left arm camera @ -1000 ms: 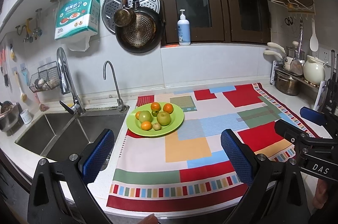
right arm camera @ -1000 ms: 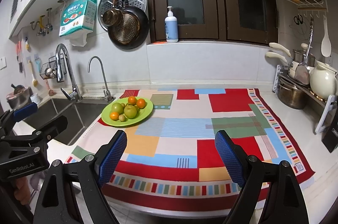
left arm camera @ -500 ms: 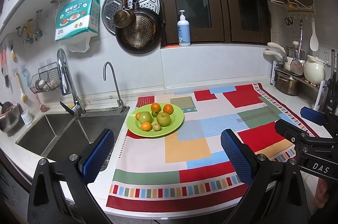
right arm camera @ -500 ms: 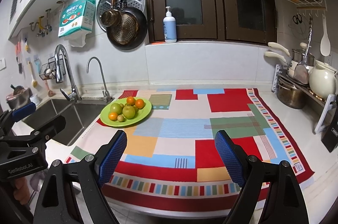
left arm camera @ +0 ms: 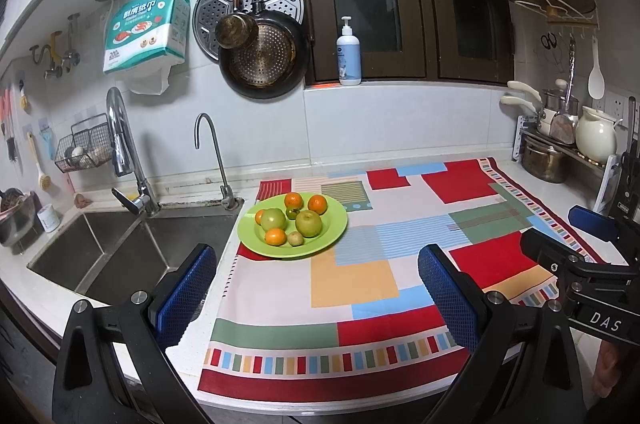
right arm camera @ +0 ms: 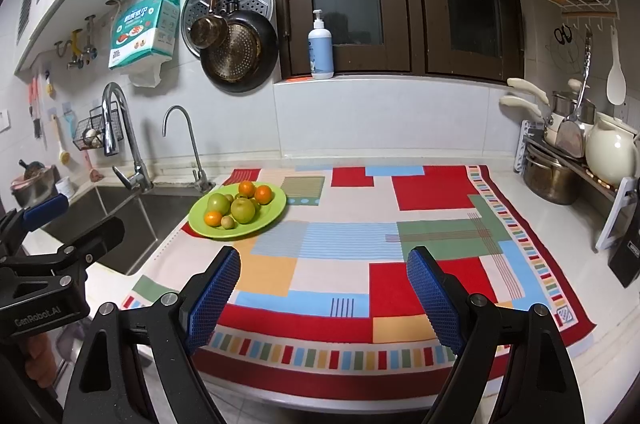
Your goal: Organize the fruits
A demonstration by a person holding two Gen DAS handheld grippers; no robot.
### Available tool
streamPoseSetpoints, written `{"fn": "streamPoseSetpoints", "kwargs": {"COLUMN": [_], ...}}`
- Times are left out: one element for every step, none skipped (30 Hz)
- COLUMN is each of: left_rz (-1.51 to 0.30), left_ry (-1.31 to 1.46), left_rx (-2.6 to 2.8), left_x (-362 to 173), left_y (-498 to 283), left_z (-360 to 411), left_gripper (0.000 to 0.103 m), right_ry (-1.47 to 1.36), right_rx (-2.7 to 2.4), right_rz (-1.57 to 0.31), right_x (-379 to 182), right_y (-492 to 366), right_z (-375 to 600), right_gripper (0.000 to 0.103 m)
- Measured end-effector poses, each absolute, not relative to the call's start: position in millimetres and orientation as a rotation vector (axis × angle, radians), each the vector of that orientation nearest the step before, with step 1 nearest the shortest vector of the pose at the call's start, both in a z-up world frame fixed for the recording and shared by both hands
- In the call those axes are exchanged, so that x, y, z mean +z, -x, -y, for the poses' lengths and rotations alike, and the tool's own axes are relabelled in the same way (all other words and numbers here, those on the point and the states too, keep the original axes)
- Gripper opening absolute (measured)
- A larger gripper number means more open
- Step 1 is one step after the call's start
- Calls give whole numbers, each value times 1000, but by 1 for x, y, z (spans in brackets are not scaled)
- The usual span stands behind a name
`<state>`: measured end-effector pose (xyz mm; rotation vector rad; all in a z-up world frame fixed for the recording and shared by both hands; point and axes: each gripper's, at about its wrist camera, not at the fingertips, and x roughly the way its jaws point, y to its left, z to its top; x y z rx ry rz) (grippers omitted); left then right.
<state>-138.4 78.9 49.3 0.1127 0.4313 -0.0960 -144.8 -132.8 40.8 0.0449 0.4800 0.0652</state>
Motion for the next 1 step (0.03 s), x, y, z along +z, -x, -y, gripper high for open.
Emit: {"fn": "streamPoseSetpoints", "kwargs": {"left_rz": [-433], "left_ry": [-113], "left_rx": [-97], "left_x": [49], "left_y": [137], "left_z": [-78], "left_gripper": [103], "right_ry": [-46], "right_rx": [66], "right_rz": [-479], "right_x": [41], "right_y": [145], "right_z": [132], "right_gripper": [86]}}
